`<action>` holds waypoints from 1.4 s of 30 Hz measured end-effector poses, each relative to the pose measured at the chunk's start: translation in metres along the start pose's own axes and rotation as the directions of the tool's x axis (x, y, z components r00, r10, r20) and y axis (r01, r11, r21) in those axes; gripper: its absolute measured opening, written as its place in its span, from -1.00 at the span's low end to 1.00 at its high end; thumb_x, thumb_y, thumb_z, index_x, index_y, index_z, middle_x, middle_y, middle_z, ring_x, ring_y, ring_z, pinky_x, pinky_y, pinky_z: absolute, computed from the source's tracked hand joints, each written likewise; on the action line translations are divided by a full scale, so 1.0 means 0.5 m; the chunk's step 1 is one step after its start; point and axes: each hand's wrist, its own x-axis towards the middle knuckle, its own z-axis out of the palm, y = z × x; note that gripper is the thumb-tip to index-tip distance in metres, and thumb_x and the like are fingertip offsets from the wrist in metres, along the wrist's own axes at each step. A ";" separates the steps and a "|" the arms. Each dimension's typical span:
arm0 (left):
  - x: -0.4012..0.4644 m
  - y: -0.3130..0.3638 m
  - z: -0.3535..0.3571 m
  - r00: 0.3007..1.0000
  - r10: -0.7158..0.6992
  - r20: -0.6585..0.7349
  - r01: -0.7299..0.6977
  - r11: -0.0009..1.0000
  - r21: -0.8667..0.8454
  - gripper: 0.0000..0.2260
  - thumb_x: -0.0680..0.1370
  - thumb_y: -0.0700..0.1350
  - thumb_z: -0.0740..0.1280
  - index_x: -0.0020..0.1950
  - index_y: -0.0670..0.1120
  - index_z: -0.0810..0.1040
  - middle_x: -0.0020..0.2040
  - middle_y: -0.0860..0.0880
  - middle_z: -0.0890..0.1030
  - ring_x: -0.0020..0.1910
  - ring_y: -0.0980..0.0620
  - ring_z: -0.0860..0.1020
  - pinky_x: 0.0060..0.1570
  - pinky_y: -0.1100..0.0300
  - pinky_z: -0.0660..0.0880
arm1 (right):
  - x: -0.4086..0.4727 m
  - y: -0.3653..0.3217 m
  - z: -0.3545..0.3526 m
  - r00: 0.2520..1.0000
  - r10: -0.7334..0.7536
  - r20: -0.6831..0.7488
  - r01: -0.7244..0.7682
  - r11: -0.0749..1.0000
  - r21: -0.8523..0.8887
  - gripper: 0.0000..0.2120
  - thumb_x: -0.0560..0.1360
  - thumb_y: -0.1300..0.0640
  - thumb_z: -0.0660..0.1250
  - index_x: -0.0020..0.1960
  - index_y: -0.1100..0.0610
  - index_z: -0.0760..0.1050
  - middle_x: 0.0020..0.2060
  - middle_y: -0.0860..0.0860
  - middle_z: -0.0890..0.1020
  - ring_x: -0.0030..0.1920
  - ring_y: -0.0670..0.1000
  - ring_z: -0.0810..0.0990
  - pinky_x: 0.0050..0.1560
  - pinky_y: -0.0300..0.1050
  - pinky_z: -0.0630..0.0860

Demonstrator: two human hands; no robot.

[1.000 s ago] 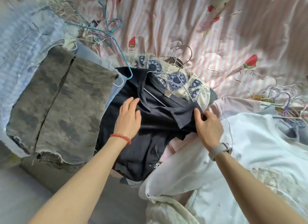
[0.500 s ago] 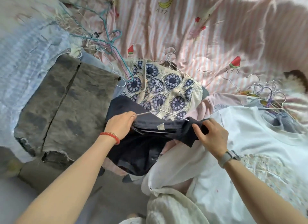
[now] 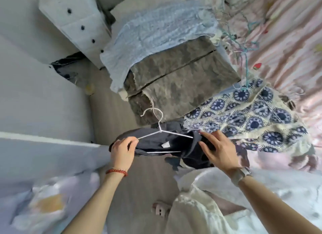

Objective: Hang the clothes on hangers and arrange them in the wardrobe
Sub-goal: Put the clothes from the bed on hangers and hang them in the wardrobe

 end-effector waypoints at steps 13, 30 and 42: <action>-0.423 -0.437 -0.341 0.588 -0.493 -0.642 0.380 0.868 -0.318 -0.89 0.50 -0.30 0.26 -0.11 -0.22 0.59 -0.03 -0.17 0.61 -0.04 -0.15 0.45 0.07 0.14 0.32 | -0.052 -0.575 0.243 0.562 -0.805 0.191 0.771 0.593 0.233 -0.46 0.60 -0.06 -0.07 -0.24 0.20 0.55 -0.42 0.08 0.52 -0.42 0.12 0.53 -0.35 -0.13 0.32; -0.703 -0.585 -0.776 -0.048 -0.300 -0.953 0.586 0.764 -0.270 -0.74 0.49 -0.31 0.26 0.17 -0.20 0.53 0.19 -0.19 0.52 0.23 -0.20 0.41 0.22 -0.07 0.31 | -0.147 -1.313 0.394 0.402 -0.905 0.137 0.749 0.412 0.519 -0.83 0.53 0.10 0.26 0.07 0.10 0.54 -0.01 0.00 0.63 -0.08 0.11 0.60 -0.14 -0.09 0.46; -0.626 -0.604 -1.096 0.109 0.292 -0.950 0.921 0.331 0.207 -0.52 0.44 -0.18 0.24 0.38 -0.07 0.36 0.41 -0.21 0.32 0.42 -0.24 0.19 0.38 -0.19 0.06 | -0.074 -1.765 0.476 0.520 -0.853 0.045 0.546 0.372 0.750 -0.82 0.53 0.21 0.20 0.07 0.22 0.51 -0.05 0.16 0.64 -0.04 0.21 0.58 -0.12 -0.17 0.38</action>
